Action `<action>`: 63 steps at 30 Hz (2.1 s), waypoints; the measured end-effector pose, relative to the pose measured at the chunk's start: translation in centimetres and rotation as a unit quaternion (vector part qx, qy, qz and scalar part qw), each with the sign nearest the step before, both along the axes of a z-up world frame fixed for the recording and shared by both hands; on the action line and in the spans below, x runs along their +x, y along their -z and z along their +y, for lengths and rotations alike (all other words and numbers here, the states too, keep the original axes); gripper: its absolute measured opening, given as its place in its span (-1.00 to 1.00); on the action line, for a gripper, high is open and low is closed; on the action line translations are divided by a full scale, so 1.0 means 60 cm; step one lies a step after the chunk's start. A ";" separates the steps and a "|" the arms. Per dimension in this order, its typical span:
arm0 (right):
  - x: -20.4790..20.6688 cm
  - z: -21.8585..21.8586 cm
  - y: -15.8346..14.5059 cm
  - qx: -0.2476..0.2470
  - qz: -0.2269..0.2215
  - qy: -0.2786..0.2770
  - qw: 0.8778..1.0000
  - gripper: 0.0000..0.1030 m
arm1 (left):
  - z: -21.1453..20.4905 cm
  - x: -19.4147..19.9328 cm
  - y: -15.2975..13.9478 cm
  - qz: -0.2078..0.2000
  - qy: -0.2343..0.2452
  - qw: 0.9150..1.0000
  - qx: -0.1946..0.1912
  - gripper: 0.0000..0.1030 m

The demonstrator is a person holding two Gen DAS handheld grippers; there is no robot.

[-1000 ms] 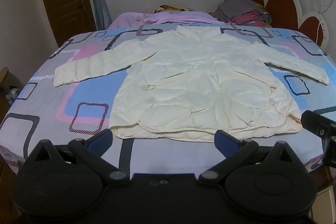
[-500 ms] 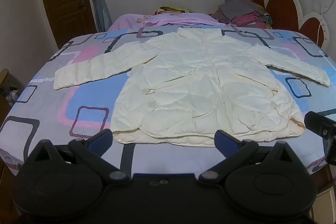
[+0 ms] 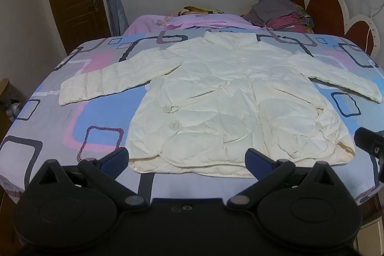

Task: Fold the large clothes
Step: 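Lower both tools toward the jacket hem and sleeve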

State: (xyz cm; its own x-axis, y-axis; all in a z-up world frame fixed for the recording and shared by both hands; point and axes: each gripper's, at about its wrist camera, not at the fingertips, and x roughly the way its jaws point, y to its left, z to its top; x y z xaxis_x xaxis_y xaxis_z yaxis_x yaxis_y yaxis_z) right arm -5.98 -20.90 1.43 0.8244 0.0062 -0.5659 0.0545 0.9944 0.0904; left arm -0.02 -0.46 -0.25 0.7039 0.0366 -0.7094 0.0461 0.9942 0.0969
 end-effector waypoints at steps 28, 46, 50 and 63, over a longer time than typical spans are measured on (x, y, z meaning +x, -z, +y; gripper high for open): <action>0.231 -0.048 0.028 0.000 -0.008 0.092 0.996 1.00 | 0.017 0.282 0.054 0.011 0.032 0.999 -0.004 0.99; 0.357 -0.177 0.058 -0.022 -0.007 0.143 0.990 1.00 | -0.018 0.425 0.097 0.010 0.023 1.000 -0.007 0.99; 0.389 -0.246 0.081 -0.018 0.001 0.149 0.989 1.00 | -0.051 0.448 0.101 -0.001 0.017 1.000 0.005 0.99; 0.435 -0.503 0.186 0.009 0.050 0.237 0.970 0.99 | -0.196 0.525 0.140 0.006 0.033 0.999 0.024 0.96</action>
